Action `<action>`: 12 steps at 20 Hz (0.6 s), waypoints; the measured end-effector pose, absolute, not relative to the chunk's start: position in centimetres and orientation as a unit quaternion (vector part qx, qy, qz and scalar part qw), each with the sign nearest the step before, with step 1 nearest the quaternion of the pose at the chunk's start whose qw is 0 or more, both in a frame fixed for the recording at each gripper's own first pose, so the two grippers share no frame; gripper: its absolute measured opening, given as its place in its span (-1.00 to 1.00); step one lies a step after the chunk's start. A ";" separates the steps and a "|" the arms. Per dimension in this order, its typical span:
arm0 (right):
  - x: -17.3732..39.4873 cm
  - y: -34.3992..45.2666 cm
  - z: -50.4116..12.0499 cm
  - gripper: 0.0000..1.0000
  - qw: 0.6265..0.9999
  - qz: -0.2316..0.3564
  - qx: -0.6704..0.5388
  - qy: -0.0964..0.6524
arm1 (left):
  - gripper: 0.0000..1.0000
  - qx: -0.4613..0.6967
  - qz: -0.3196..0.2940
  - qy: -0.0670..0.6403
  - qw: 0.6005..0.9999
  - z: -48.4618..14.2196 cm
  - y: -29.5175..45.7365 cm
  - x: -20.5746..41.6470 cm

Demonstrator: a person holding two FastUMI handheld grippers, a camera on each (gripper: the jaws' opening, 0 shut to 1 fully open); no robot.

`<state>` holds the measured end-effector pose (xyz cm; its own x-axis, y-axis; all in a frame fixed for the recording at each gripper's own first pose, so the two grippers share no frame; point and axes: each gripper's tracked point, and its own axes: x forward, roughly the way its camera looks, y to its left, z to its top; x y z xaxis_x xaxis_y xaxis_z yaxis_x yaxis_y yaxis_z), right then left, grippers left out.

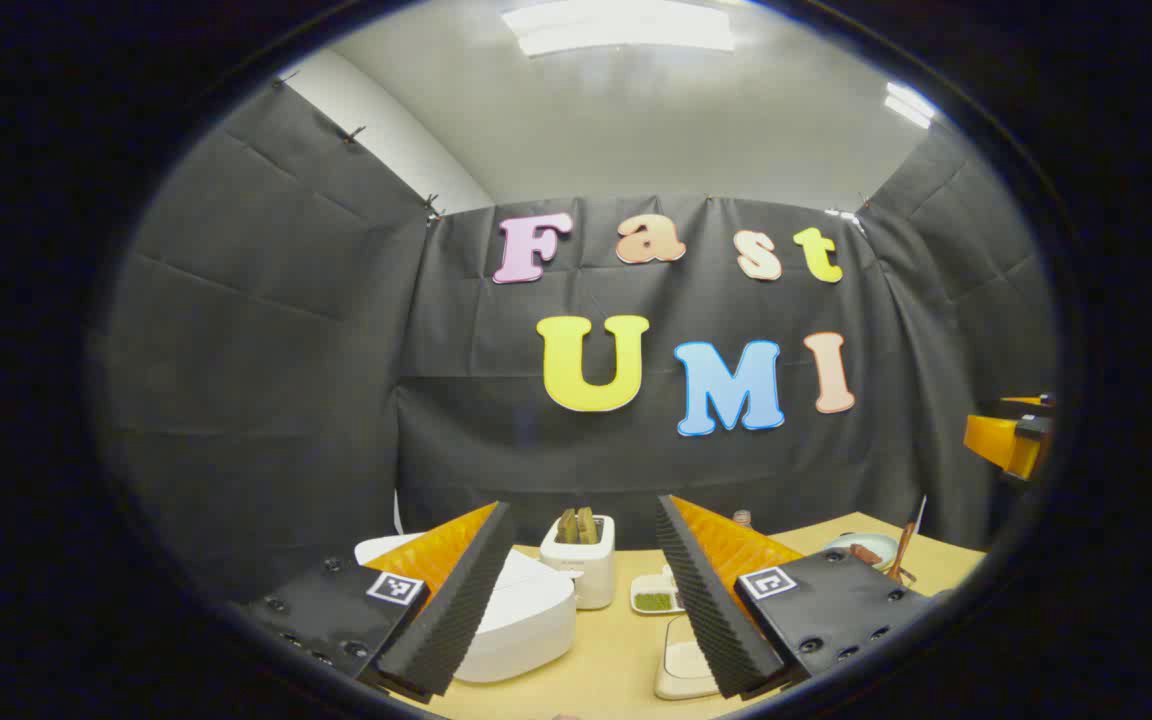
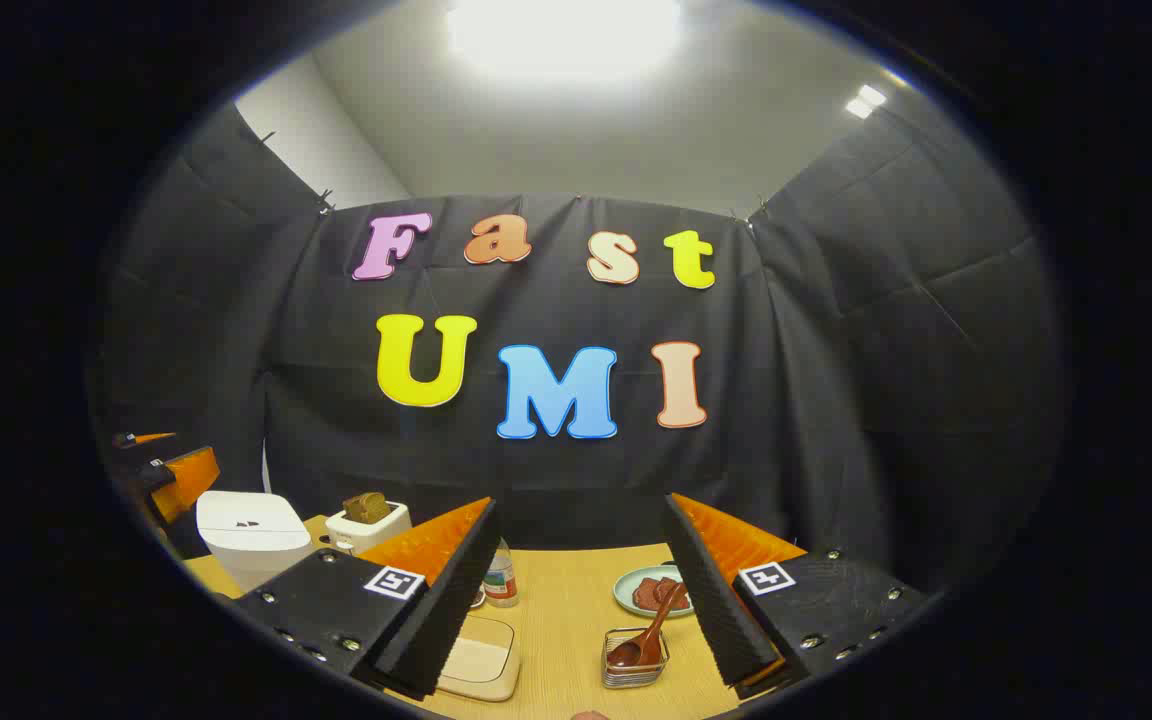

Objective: Close the left gripper, press the button to open the rice cooker; take a wooden spoon from the chopstick holder with the right hand, scoop a spoonful of rice and pour it into the rice cooker, then put the wooden spoon back into the chopstick holder.

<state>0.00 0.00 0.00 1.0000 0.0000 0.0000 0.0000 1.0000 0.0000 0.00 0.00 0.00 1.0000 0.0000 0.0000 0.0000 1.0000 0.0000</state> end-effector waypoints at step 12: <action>1.1 -0.5 -0.3 0.96 1.000 -0.010 -0.012 -0.001 | 0.90 0.016 -0.005 -0.009 1.000 0.3 -0.3 0.7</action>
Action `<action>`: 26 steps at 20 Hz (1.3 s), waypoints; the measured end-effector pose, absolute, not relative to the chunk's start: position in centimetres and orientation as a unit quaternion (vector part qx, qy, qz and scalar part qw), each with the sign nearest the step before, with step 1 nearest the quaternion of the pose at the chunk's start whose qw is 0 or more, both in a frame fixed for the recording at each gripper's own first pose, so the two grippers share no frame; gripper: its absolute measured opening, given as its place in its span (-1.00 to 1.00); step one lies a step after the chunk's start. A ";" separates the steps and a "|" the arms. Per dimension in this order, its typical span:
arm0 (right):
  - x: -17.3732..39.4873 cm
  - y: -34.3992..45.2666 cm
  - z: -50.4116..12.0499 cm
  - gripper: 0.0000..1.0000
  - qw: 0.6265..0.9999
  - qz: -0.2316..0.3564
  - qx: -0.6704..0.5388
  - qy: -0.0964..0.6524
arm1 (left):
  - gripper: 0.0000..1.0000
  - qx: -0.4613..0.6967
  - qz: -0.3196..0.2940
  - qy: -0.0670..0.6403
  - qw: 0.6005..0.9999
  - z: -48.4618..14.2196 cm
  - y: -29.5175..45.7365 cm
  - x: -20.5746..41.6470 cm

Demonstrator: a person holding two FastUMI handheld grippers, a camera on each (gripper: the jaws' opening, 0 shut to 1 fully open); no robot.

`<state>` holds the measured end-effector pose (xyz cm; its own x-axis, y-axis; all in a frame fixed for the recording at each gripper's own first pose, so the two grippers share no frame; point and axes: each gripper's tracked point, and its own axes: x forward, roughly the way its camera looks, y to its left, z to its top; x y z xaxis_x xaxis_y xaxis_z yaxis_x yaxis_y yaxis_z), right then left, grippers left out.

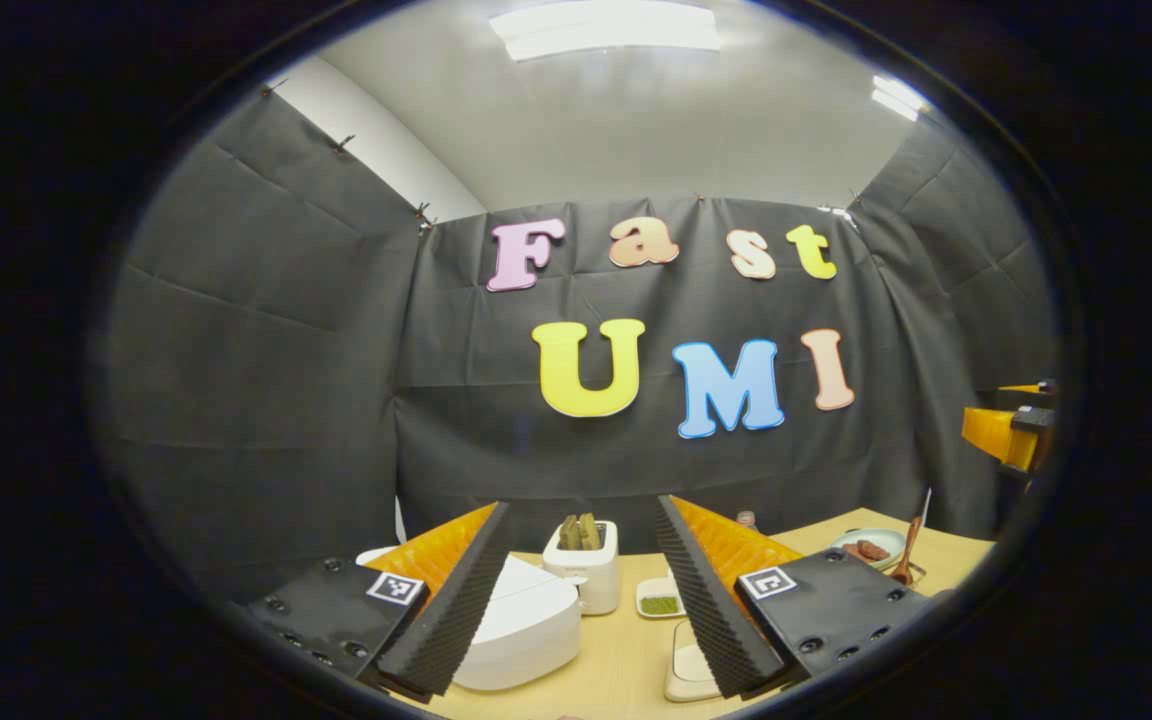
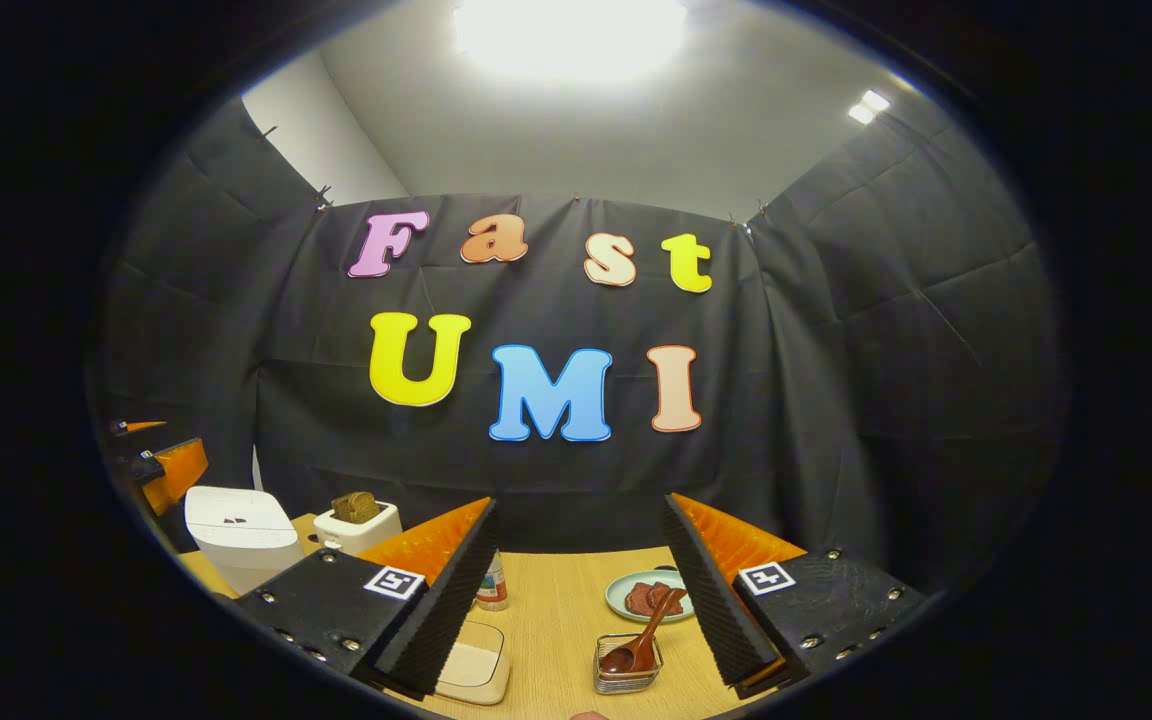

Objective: Close the left gripper, press the button to open the rice cooker; take a wooden spoon from the chopstick holder with the right hand, scoop a spoonful of rice and pour it into the rice cooker, then put the wooden spoon back into the chopstick holder.

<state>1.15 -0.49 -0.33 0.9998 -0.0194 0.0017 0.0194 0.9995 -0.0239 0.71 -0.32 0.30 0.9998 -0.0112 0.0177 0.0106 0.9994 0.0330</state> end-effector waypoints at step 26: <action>2.9 1.9 -0.7 0.96 0.999 0.031 -0.007 -0.005 | -0.83 0.021 0.029 0.035 0.999 -0.9 3.3 1.1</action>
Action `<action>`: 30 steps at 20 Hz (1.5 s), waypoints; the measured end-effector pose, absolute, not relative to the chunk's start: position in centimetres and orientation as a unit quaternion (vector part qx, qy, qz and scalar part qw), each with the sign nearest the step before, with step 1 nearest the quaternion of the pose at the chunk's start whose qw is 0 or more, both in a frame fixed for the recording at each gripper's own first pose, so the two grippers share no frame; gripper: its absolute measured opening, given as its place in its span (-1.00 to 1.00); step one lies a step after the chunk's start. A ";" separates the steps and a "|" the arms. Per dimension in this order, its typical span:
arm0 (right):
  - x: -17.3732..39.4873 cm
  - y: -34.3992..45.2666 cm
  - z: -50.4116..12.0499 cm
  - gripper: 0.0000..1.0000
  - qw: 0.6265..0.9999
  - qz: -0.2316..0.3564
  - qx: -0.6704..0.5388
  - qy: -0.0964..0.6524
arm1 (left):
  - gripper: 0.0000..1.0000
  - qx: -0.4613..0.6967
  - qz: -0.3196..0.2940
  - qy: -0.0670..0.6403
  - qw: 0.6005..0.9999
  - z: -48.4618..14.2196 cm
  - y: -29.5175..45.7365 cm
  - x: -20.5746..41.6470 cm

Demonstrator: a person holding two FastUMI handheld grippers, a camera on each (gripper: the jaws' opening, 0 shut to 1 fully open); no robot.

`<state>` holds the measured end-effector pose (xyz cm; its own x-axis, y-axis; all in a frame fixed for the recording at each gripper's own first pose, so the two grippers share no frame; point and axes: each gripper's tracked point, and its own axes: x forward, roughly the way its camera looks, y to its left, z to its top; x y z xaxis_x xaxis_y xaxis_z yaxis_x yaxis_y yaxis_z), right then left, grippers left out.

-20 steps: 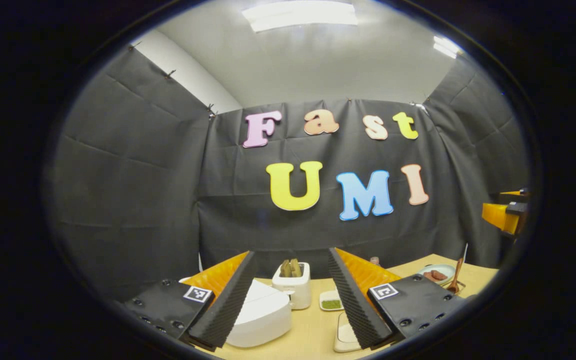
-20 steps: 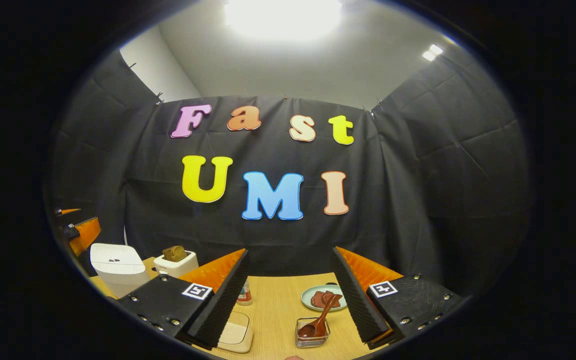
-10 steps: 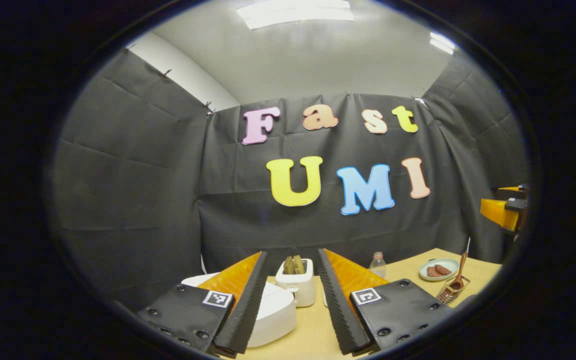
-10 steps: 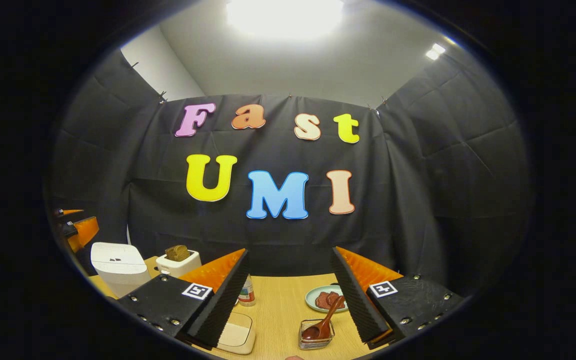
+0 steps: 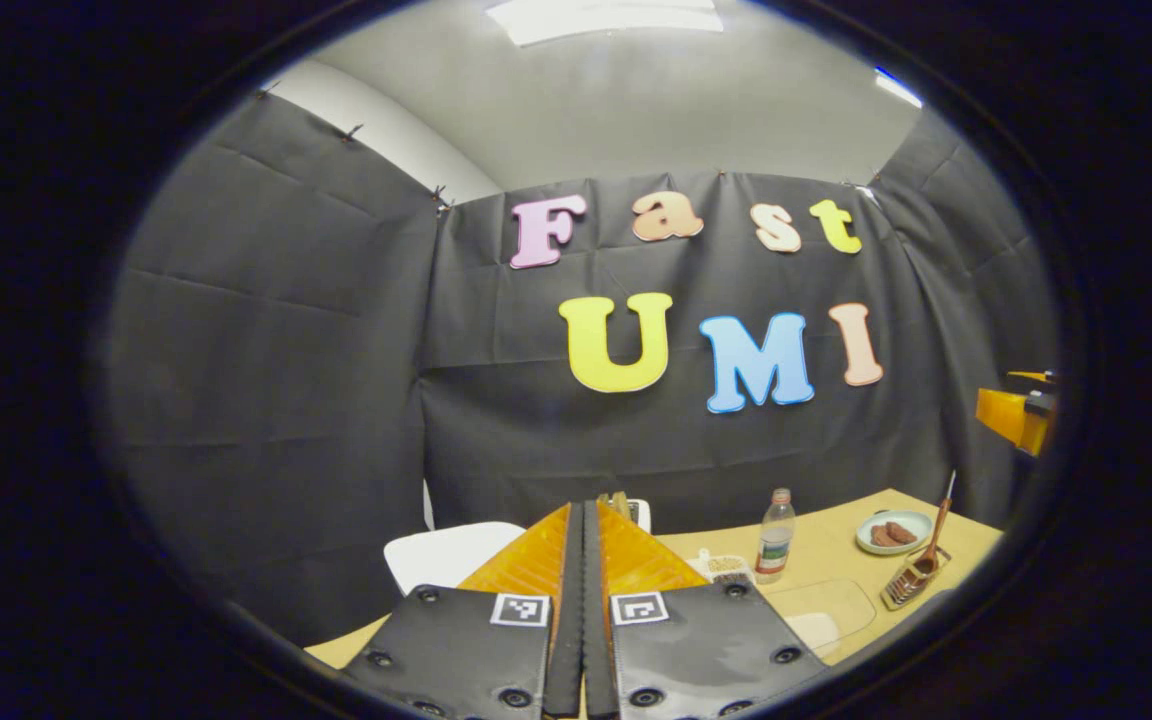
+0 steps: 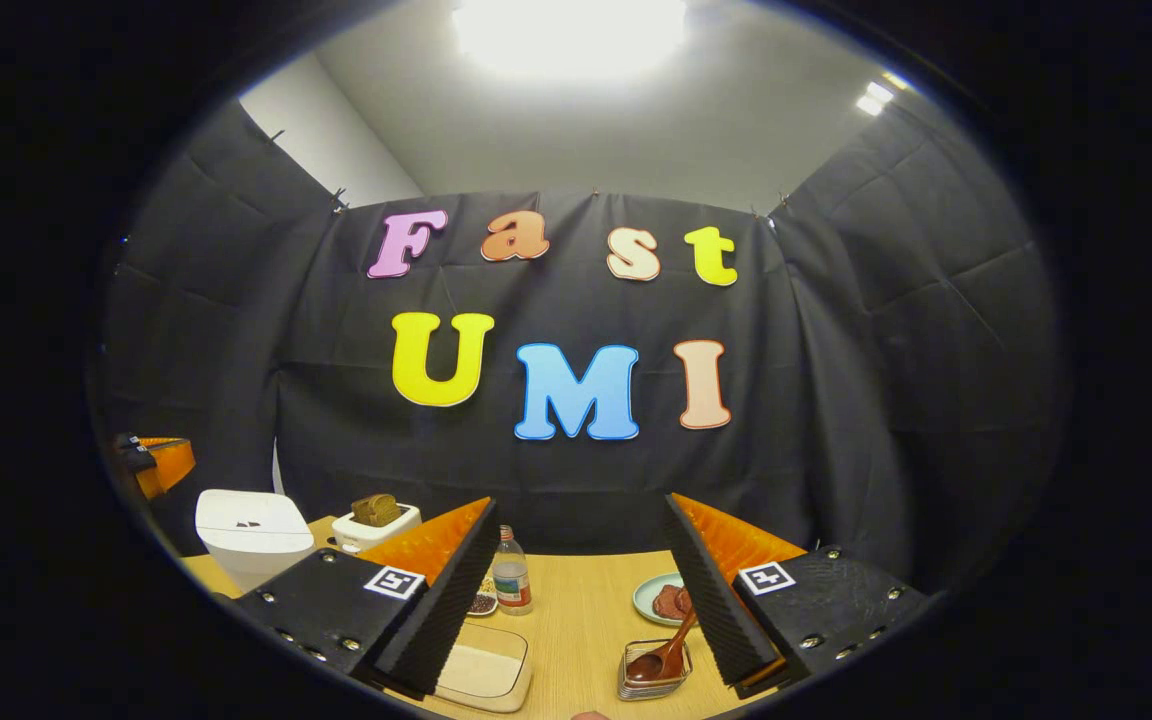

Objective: Close the left gripper, press the button to open the rice cooker; take a wooden spoon from the chopstick holder with the right hand, scoop a spoonful of rice and pour it into the rice cooker, then put the wooden spoon back into the chopstick holder.

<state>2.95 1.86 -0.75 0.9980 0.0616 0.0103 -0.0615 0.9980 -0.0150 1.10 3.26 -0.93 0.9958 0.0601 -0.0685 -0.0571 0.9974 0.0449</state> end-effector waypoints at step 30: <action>-1.6 -1.2 -4.3 0.96 0.994 -0.079 -0.038 0.070 | -0.82 -0.063 0.063 0.219 0.972 -20.3 14.8 13.7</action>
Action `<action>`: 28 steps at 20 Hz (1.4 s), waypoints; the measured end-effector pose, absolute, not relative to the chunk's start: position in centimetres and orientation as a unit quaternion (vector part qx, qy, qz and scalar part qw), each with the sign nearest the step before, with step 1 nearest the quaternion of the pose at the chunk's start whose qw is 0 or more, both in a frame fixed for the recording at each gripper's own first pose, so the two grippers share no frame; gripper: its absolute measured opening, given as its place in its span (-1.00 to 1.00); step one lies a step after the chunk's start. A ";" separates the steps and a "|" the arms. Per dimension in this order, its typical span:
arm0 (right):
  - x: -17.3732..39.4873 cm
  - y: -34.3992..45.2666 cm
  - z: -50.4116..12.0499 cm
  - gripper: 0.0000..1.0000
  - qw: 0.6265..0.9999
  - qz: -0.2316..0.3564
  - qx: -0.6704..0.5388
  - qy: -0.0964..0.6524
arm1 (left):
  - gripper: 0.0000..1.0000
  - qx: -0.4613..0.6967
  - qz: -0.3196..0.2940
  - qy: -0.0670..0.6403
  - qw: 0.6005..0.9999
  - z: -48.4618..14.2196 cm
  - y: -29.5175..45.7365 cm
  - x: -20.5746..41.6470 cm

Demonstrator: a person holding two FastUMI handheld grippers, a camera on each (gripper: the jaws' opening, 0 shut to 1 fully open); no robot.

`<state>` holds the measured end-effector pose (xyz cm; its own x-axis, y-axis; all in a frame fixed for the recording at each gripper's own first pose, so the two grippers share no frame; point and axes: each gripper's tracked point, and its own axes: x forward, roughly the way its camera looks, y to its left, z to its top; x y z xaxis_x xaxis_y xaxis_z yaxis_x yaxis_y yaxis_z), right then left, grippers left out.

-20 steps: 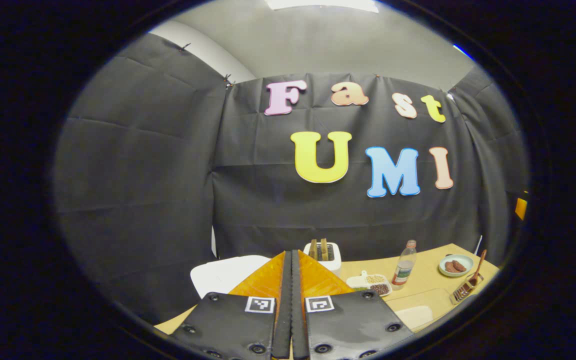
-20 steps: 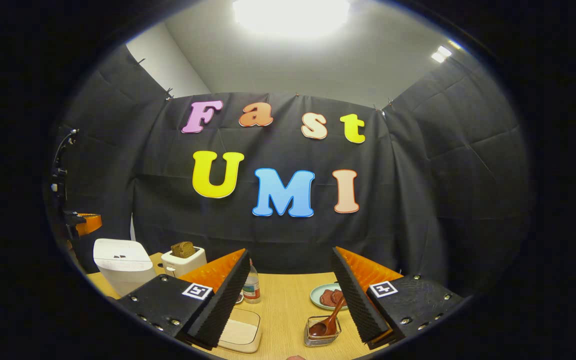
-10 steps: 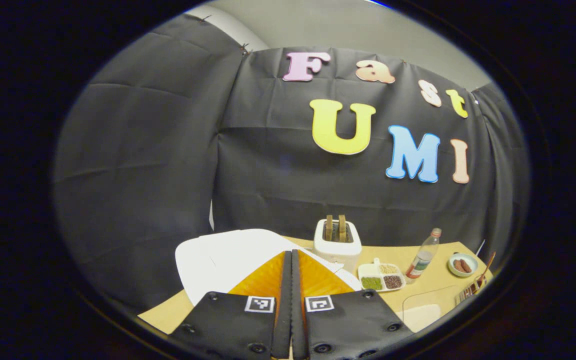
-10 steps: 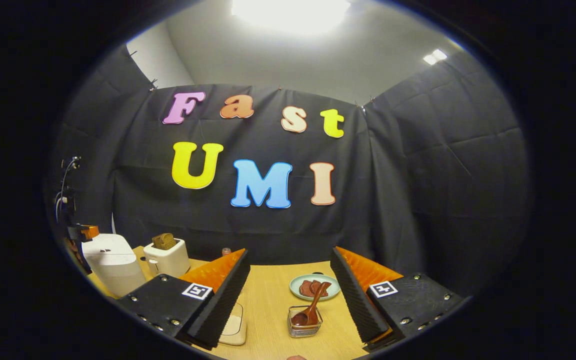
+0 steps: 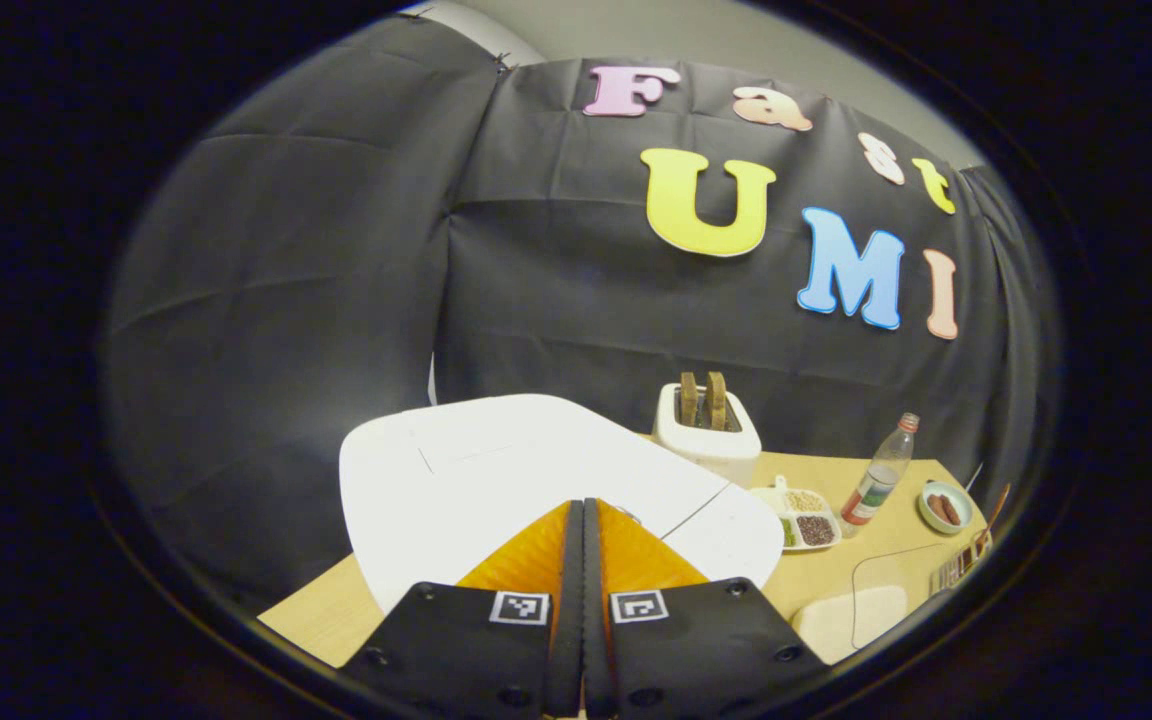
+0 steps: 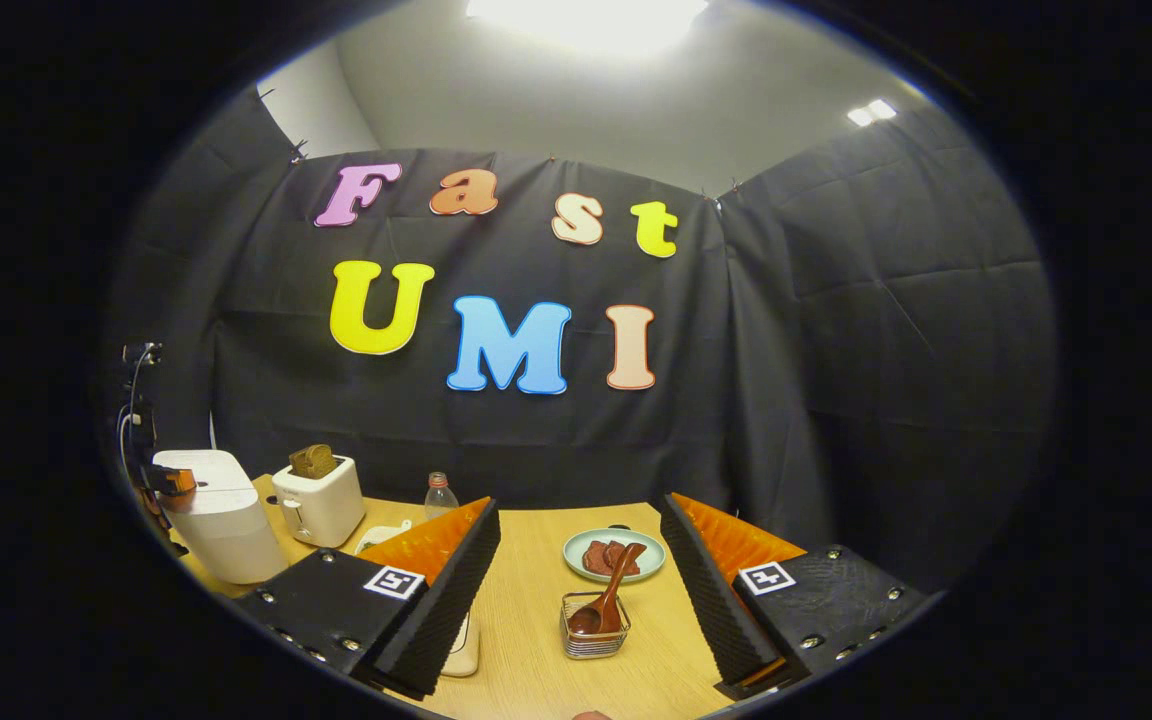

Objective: Close the left gripper, press the button to open the rice cooker; take a wooden spoon from the chopstick holder with the right hand, scoop a spoonful of rice and pour it into the rice cooker, then put the wooden spoon back into the chopstick holder.

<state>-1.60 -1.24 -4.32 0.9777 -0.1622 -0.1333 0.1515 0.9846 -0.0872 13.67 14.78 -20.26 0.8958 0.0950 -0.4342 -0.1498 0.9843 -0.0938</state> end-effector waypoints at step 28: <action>7.3 -6.7 -7.3 0.97 0.994 -0.043 -0.010 0.098 | 0.99 0.023 0.010 -0.004 1.000 1.3 5.2 4.8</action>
